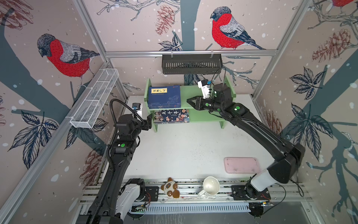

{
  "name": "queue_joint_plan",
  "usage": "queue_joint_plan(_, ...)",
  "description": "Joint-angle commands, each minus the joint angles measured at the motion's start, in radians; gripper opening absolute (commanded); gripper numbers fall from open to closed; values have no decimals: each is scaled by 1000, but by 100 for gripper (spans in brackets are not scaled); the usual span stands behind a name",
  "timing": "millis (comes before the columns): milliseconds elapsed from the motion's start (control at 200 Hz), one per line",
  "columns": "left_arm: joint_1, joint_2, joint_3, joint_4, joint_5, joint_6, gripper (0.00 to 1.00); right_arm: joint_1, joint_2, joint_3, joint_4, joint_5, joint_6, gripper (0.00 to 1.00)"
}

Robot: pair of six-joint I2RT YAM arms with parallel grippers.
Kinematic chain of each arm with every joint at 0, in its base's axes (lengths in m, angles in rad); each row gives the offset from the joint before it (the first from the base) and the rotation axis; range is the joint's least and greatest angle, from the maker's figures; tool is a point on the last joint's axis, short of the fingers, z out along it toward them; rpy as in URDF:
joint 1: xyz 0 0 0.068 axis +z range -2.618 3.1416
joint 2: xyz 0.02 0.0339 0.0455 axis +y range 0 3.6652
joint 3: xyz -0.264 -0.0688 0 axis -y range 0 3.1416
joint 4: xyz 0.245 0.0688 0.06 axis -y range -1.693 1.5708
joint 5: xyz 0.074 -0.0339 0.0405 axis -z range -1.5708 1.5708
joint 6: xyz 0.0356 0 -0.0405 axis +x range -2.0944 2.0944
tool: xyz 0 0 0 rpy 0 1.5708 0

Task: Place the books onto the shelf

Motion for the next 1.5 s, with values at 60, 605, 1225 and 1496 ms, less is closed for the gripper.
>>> queue_joint_plan(60, -2, -56, -73, -29, -2, 82, 75, 30, -194, -224, 102, 36, -13, 27)
queue_joint_plan(605, 0, -43, -212, -12, -11, 188, 75, 180, -368, -677, 135, 239, 51, 30)
queue_joint_plan(1225, 11, 48, -386, 425, -65, 143, 76, 114, -83, -768, 551, 297, 154, 28)
queue_joint_plan(1496, 12, 95, -410, 503, -51, 163, 76, 89, 3, -755, 656, 260, 175, 27)
